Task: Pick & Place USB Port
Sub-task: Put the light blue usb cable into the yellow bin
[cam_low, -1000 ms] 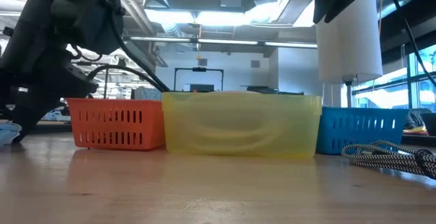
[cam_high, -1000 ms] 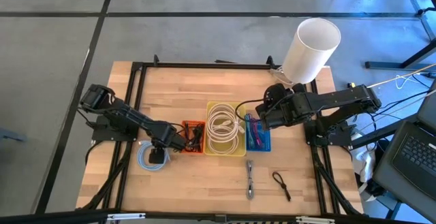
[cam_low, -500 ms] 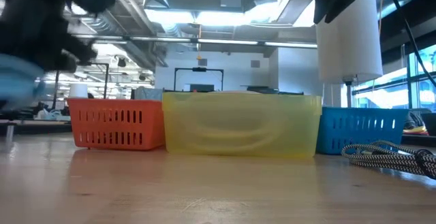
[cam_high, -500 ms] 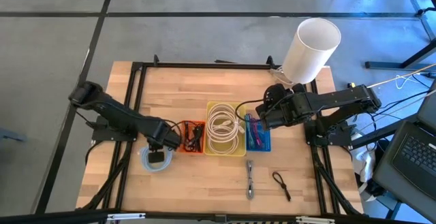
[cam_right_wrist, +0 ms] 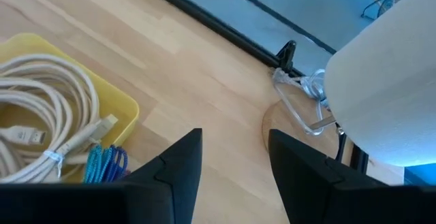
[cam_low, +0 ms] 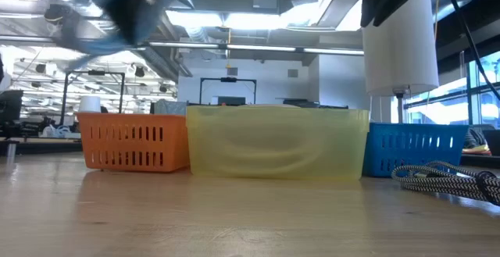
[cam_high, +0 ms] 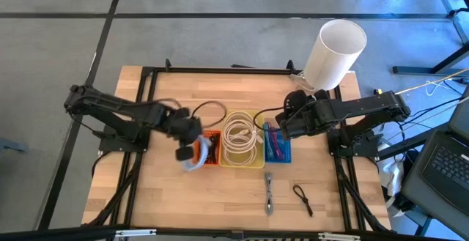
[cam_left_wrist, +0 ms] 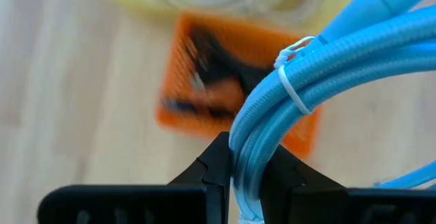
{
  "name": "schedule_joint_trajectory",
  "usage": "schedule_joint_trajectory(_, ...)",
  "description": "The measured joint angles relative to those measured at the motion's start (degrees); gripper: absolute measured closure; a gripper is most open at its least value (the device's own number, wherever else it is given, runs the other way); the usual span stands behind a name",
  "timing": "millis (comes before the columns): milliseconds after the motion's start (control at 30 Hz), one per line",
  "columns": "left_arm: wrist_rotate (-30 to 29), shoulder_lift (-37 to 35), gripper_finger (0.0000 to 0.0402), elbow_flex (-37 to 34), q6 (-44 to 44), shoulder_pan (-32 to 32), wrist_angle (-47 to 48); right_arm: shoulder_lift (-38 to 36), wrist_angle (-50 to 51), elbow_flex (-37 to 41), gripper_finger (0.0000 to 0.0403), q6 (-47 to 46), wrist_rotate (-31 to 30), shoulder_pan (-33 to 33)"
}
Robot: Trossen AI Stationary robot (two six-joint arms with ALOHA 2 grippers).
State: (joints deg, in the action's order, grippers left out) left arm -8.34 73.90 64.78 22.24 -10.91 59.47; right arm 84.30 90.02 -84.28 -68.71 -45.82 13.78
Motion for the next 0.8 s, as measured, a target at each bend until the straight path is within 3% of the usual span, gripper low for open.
schedule_joint_trajectory(367,-1.18,15.84,0.0365,20.30,-21.44,17.01,-2.37,-7.63,-0.05,-0.10,0.0232,-1.68,0.94,0.02)
schedule_joint_trajectory(600,3.59,28.59,0.0365,33.07,-24.52,22.55,-2.26,-15.75,0.01,0.18,0.0232,-2.84,0.54,0.02)
schedule_joint_trajectory(800,6.11,37.30,0.0365,38.99,-27.49,23.49,-0.42,-19.95,0.00,0.20,0.0232,-2.82,0.55,0.02)
